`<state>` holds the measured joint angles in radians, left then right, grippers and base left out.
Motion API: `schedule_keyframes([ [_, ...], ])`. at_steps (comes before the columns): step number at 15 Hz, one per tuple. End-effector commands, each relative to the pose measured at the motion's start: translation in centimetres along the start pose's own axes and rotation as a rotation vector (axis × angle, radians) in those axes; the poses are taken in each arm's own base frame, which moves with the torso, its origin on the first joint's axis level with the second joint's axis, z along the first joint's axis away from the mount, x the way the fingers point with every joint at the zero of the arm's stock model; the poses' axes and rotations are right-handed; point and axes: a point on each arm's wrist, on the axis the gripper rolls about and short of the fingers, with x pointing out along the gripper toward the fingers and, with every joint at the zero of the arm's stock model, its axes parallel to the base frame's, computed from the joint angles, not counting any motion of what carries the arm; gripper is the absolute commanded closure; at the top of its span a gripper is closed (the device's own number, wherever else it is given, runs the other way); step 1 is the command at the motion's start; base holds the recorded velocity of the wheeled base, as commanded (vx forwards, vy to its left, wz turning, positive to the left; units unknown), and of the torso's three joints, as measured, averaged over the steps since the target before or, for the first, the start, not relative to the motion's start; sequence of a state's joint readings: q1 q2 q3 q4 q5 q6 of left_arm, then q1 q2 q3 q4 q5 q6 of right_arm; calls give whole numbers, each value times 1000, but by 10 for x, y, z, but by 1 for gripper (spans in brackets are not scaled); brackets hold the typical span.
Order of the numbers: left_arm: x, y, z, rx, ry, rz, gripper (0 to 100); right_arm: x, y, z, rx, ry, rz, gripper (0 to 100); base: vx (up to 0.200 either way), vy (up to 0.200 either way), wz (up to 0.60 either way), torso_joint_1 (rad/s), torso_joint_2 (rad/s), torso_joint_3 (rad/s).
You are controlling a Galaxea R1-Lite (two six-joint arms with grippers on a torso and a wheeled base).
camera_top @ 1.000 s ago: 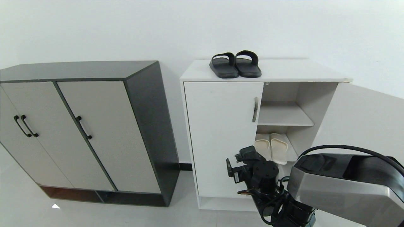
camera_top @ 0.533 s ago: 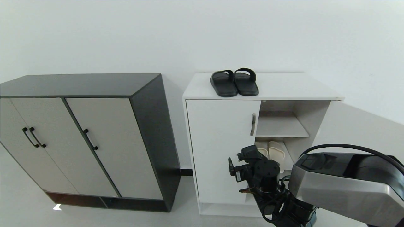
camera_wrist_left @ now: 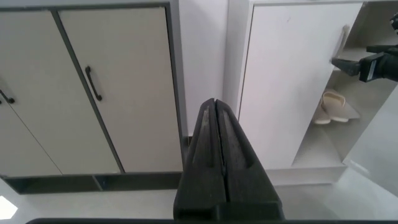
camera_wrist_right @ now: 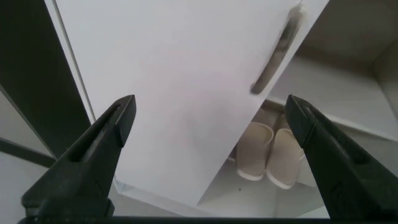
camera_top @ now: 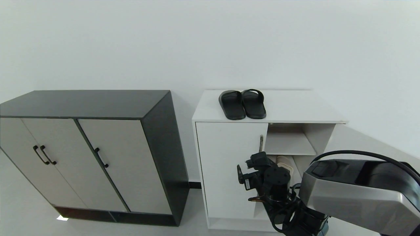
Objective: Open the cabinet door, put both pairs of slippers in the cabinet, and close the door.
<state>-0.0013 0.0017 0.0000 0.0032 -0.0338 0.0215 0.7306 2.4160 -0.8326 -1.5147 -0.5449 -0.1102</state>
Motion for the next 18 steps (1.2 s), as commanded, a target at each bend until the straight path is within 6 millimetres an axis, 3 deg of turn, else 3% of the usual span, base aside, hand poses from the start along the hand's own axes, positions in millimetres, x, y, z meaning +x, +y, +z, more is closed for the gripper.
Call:
schedule_keyframes([
  [1, 0, 0, 0, 0, 0, 0, 100, 0, 1, -2, -7, 4, 2, 0, 0, 0, 0, 242, -569, -320],
  [12, 0, 0, 0, 0, 0, 0, 100, 1, 4, -14, -50, -14, 71, 0, 0, 0, 0, 230, -507, -279],
  [14, 0, 0, 0, 0, 0, 0, 100, -3, 2, 14, -17, -29, 73, 0, 0, 0, 0, 163, -361, -198],
  [18, 0, 0, 0, 3, 0, 0, 100, -20, 2, 60, 30, 135, 52, 0, 0, 0, 0, 37, -79, -40],
])
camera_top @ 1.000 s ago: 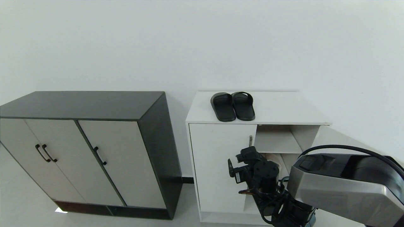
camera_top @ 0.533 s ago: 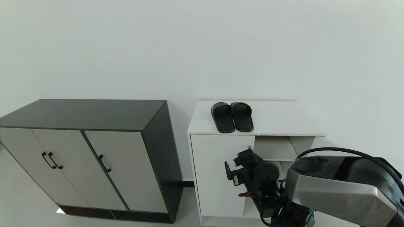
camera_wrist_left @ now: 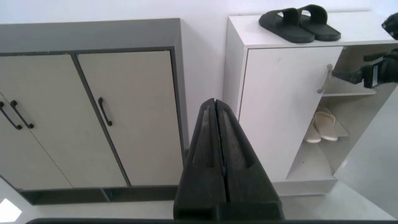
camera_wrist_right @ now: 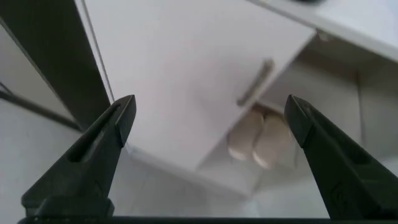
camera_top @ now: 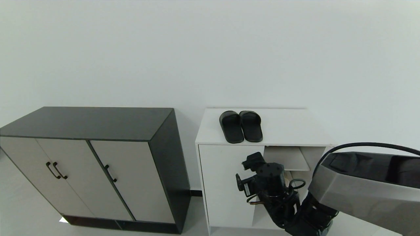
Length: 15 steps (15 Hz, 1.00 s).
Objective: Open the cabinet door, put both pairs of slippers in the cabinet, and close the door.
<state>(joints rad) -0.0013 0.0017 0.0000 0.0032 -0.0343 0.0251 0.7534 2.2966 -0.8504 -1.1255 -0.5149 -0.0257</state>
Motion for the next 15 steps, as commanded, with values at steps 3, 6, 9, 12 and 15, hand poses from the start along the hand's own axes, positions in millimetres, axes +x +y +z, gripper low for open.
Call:
schedule_keyframes([
  [3, 0, 0, 0, 1, 0, -1, 100, -27, 6, 77, 124, -108, -35, 0, 0, 0, 0, 0, 0, 0],
  [6, 0, 0, 0, 4, 0, 0, 100, -11, -7, 111, 171, -152, -80, 0, 0, 0, 0, 0, 0, 0],
  [9, 0, 0, 0, 3, 0, -1, 100, -6, -7, 105, 191, -131, -84, 0, 0, 0, 0, 0, 0, 0],
  [12, 0, 0, 0, 3, 0, -1, 100, 9, -5, 86, 177, -101, -99, 0, 0, 0, 0, 0, 0, 0],
  [15, 0, 0, 0, 3, 0, -1, 100, 12, -3, 80, 175, -99, -97, 0, 200, 0, 0, 2, 4, -1],
])
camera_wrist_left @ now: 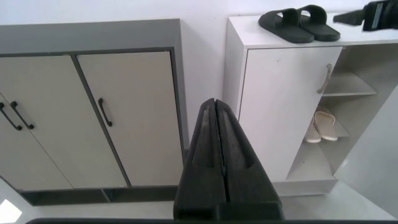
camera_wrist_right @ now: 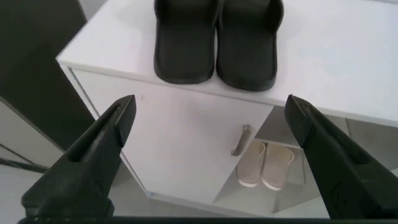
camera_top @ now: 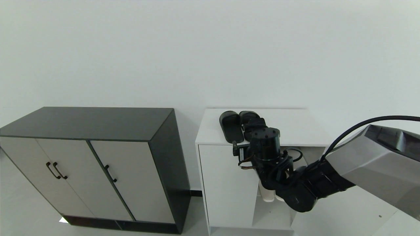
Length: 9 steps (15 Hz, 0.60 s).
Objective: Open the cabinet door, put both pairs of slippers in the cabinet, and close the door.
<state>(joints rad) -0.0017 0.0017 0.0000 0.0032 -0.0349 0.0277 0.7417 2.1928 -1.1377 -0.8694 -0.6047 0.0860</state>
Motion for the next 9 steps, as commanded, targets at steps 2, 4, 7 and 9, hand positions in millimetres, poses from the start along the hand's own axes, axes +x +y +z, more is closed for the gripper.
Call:
schedule_keyframes([
  [2, 0, 0, 0, 0, 0, 0, 100, 5, 2, -13, -17, 26, 2, 0, 200, 0, 0, 5, 2, 2],
  [4, 0, 0, 0, -2, 0, 0, 100, 10, -1, -19, -16, 27, -7, 0, 200, 0, 0, -5, -7, 2],
  [7, 0, 0, 0, -3, 0, 0, 100, 12, -3, -17, -12, 21, -13, 0, 200, 0, 0, 14, 2, -1],
  [9, 0, 0, 0, -3, 0, 0, 100, 11, -3, -17, -13, 21, -11, 0, 200, 0, 0, 2, 2, 0],
])
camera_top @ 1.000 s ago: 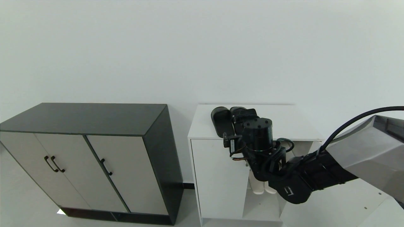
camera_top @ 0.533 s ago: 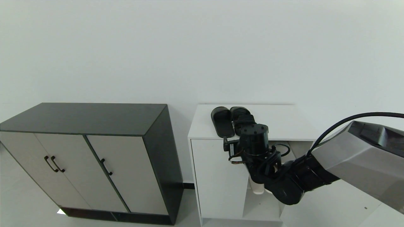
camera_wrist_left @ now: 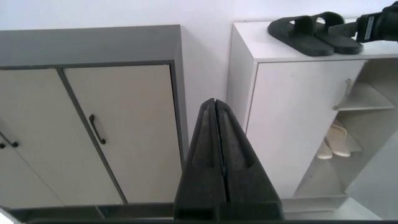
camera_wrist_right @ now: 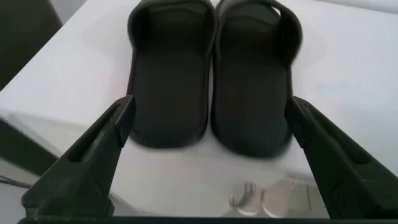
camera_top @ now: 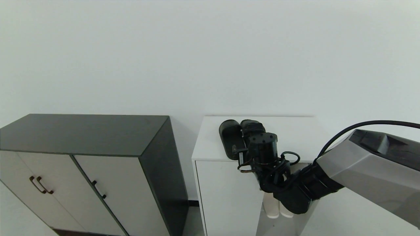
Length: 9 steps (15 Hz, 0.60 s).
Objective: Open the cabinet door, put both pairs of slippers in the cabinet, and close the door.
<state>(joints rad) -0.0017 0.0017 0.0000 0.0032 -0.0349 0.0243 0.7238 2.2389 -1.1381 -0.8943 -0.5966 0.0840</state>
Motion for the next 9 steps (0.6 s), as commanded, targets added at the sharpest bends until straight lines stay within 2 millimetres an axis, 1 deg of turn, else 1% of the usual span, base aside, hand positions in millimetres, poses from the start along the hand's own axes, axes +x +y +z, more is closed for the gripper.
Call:
schedule_keyframes([
  [1, 0, 0, 0, 0, 0, 1, 100, 1, 0, -1, -3, 3, 0, 0, 200, 0, 0, -2, 2, -7],
  [3, 0, 0, 0, 0, 0, 0, 100, -1, 2, -3, -7, 7, 4, 0, 200, 0, 0, 2, 0, 2],
  [7, 0, 0, 0, 2, 0, 0, 100, -3, 1, -1, -7, 9, 19, 0, 0, 0, 0, 0, 0, 0],
  [9, 0, 0, 0, 2, 0, 0, 100, -5, 0, -1, -9, 16, 65, 0, 0, 0, 0, 0, 0, 0],
])
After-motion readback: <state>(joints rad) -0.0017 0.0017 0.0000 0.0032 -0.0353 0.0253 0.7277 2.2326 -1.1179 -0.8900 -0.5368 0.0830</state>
